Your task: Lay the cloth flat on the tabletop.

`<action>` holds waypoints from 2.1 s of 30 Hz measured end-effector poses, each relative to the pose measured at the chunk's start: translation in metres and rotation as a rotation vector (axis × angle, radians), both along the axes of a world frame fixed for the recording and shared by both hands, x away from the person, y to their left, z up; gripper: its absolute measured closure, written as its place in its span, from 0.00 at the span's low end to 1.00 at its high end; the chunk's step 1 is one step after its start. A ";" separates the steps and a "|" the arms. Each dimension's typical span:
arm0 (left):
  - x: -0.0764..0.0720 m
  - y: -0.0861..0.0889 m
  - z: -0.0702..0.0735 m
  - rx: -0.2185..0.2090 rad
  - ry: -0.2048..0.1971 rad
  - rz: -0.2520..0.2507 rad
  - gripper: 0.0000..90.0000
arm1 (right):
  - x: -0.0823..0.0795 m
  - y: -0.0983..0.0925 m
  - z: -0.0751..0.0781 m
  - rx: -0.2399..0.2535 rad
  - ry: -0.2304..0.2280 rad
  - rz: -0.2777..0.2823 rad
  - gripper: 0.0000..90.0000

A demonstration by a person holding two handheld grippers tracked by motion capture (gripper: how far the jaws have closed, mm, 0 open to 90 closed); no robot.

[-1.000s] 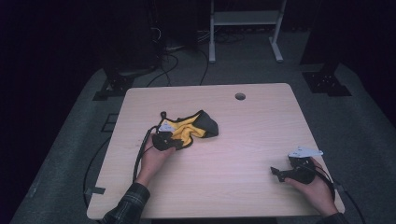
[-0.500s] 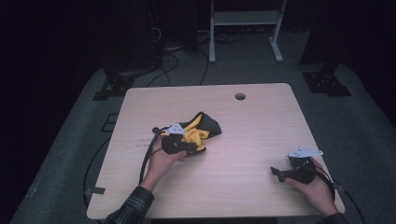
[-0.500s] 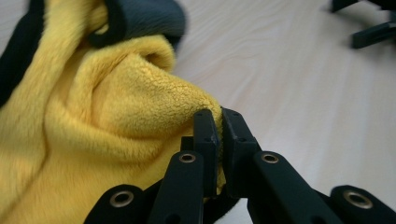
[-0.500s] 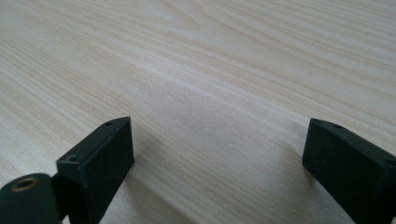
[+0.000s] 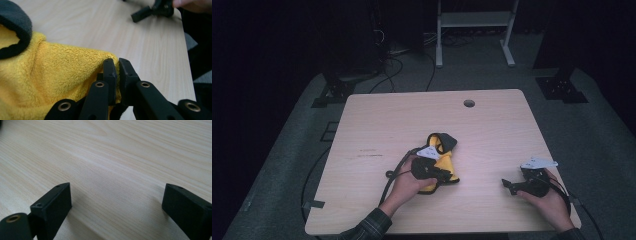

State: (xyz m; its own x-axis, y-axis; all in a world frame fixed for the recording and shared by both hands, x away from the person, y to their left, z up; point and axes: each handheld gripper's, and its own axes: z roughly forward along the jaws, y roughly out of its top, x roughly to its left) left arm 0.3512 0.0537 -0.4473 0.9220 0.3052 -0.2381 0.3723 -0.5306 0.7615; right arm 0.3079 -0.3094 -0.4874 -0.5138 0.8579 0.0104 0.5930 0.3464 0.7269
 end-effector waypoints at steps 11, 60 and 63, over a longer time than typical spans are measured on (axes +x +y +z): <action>0.011 0.009 0.026 -0.014 -0.124 0.094 0.69 | 0.000 0.000 0.000 0.000 0.000 0.001 0.09; 0.063 0.146 0.061 -0.061 -0.191 0.531 0.98 | 0.000 0.000 0.000 0.003 0.001 0.002 0.09; 0.062 0.167 0.052 0.000 -0.183 0.585 0.98 | -0.001 -0.001 0.000 0.004 -0.002 -0.006 0.13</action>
State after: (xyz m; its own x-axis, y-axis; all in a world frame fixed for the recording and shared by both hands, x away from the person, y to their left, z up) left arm 0.4137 0.2203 -0.3948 0.6277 0.7730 -0.0918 0.4652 -0.2779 0.8404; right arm 0.3068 -0.3107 -0.4871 -0.5087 0.8608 0.0130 0.5933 0.3396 0.7298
